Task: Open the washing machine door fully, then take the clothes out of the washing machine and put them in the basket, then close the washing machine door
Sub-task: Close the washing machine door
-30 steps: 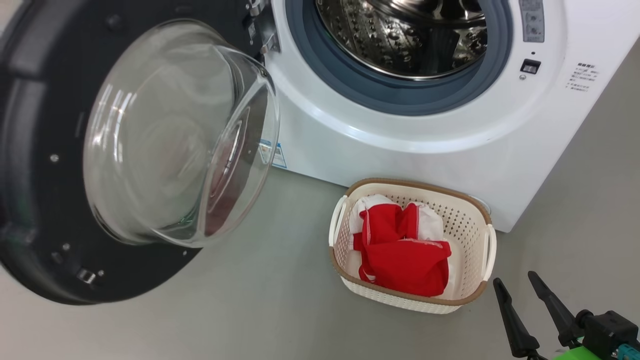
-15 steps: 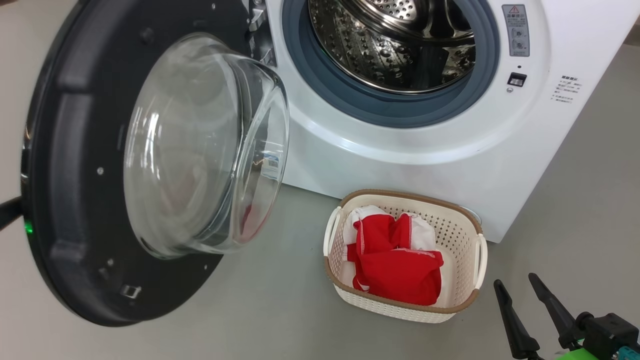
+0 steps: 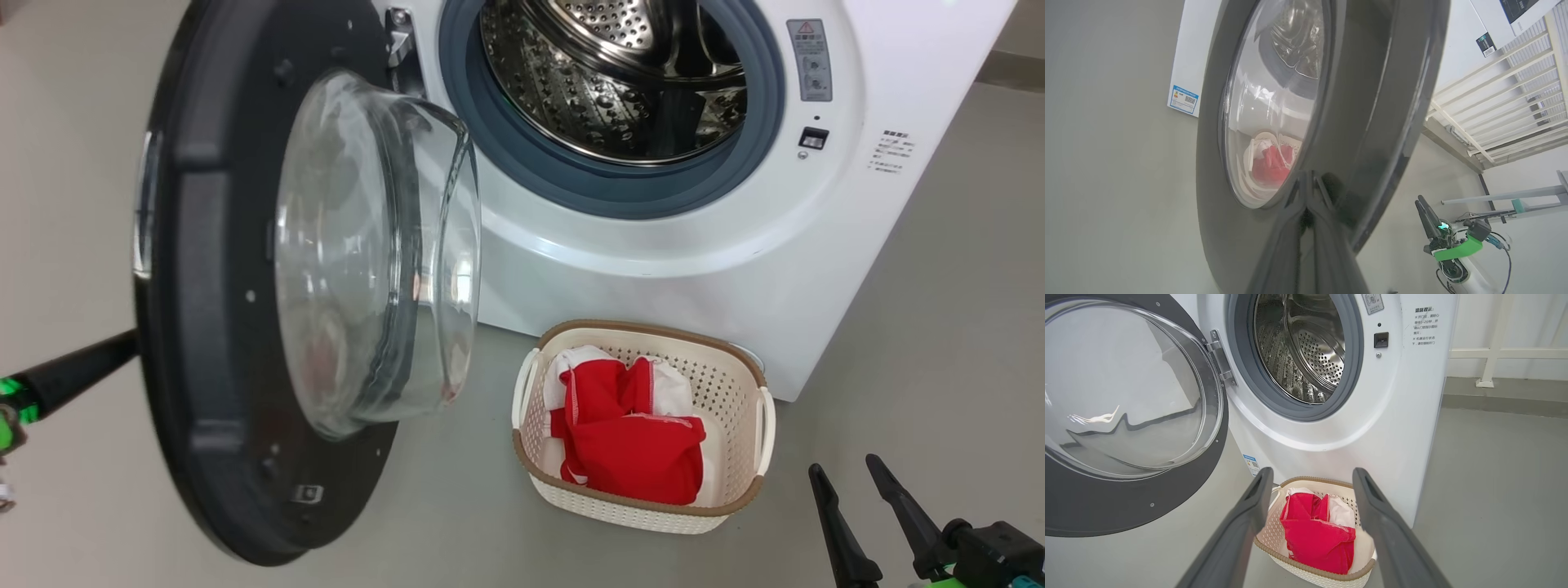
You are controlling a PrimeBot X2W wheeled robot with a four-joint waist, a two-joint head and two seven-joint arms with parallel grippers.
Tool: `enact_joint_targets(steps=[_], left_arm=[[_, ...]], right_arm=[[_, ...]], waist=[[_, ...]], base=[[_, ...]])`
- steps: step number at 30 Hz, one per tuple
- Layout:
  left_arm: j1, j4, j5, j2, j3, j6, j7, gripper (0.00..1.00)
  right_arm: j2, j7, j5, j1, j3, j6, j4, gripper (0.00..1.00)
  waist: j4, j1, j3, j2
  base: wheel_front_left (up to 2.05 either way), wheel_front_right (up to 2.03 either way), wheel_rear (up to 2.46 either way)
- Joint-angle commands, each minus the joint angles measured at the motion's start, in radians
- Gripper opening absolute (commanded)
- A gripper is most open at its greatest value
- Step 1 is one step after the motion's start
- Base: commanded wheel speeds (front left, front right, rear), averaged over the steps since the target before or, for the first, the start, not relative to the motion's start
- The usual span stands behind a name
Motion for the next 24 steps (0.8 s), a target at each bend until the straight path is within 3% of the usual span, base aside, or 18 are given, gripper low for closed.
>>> enact_joint_targets(steps=[1, 24], left_arm=[[-0.016, -0.049, -0.022, 0.034, 0.032, -0.007, 0.009, 0.0], [-0.05, -0.211, -0.033, -0.043, -0.106, -0.007, -0.091, 0.0]], right_arm=[[-0.017, -0.006, -0.012, -0.009, 0.016, 0.006, -0.025, 1.0], [-0.014, -0.006, -0.013, -0.012, -0.009, 0.006, -0.035, 1.0]], waist=[[-0.006, 0.0, -0.003, -0.0001], [-0.13, 0.0, -0.006, -0.0001]], base=[[0.0, 0.0, 0.0], [0.0, 0.0, 0.0]])
